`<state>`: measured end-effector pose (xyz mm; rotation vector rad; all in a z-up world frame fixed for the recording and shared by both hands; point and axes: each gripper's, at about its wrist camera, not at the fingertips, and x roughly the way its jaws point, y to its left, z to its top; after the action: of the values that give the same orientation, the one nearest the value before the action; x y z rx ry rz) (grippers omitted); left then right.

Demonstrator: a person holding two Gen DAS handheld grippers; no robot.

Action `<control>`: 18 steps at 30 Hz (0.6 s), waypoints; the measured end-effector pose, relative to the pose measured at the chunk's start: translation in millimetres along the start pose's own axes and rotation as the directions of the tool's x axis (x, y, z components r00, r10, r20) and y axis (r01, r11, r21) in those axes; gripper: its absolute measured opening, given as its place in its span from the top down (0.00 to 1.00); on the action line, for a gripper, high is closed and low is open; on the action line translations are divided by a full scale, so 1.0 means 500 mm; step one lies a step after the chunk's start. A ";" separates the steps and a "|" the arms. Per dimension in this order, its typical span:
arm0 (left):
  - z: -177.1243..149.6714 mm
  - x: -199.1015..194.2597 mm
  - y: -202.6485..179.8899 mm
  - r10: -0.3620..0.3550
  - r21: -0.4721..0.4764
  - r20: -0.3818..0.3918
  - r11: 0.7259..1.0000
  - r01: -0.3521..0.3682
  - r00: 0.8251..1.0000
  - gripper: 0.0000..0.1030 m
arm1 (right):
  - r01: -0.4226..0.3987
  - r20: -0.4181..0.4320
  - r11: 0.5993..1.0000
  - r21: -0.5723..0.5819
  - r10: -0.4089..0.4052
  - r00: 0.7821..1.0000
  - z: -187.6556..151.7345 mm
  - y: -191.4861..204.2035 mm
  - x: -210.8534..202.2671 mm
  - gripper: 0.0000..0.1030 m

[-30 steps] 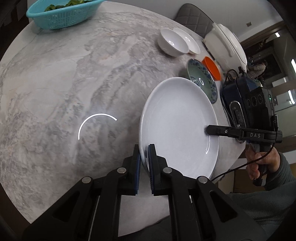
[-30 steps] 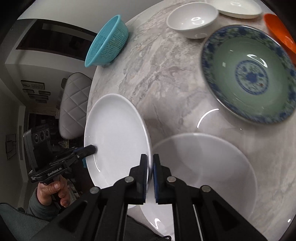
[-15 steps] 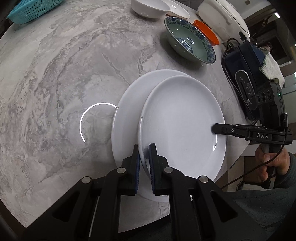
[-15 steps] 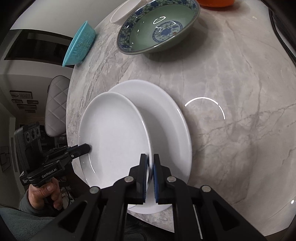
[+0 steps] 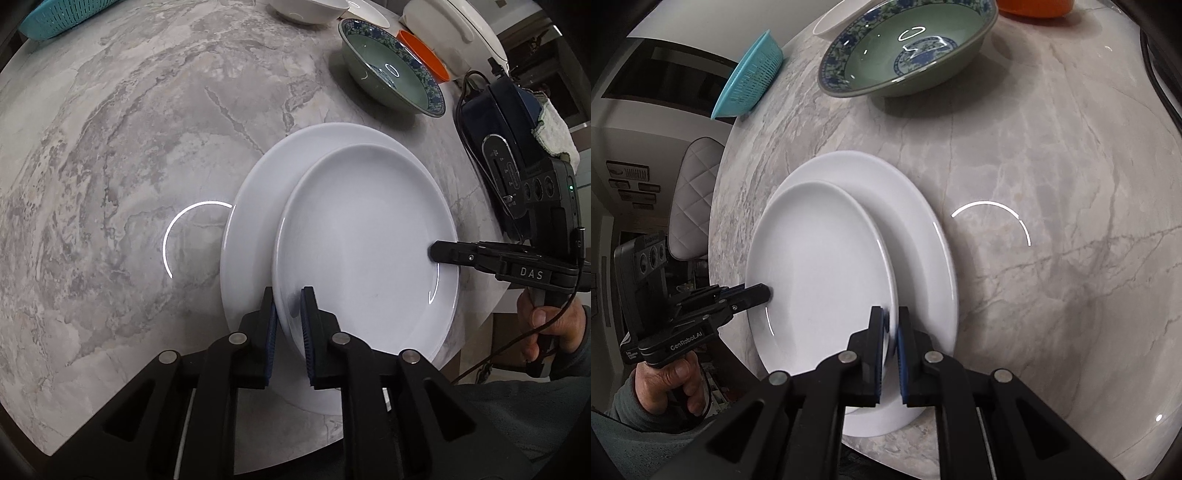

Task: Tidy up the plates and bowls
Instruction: 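Lower the large plate onto the smaller white plate and open both grippers, then move both grippers to the white bowl beside the rice cooker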

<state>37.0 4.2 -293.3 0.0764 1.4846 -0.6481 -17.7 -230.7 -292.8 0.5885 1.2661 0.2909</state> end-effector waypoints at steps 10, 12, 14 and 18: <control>-0.006 -0.079 0.012 -0.091 0.019 0.089 0.996 0.089 0.992 0.19 | -0.043 0.042 0.999 -0.012 0.043 0.998 -0.008 0.009 -0.019 0.51; -0.003 -0.113 0.026 -0.133 0.002 0.121 0.991 0.133 0.984 0.18 | -0.039 0.057 0.999 -0.015 0.040 0.998 -0.012 0.022 -0.032 0.28; 0.011 -0.154 0.049 -0.187 -0.012 0.161 0.981 0.191 0.969 0.08 | -0.018 0.088 1.000 -0.017 0.020 0.996 -0.017 0.030 -0.058 0.22; 0.097 -0.230 0.107 -0.259 -0.004 0.256 0.963 0.269 0.931 0.01 | -0.121 0.204 0.991 0.060 0.107 0.973 -0.006 0.020 -0.149 0.19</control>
<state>109.8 68.2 -198.4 -0.2339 1.2678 -0.8132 -41.0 -260.2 -227.4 0.7354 1.0530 0.2748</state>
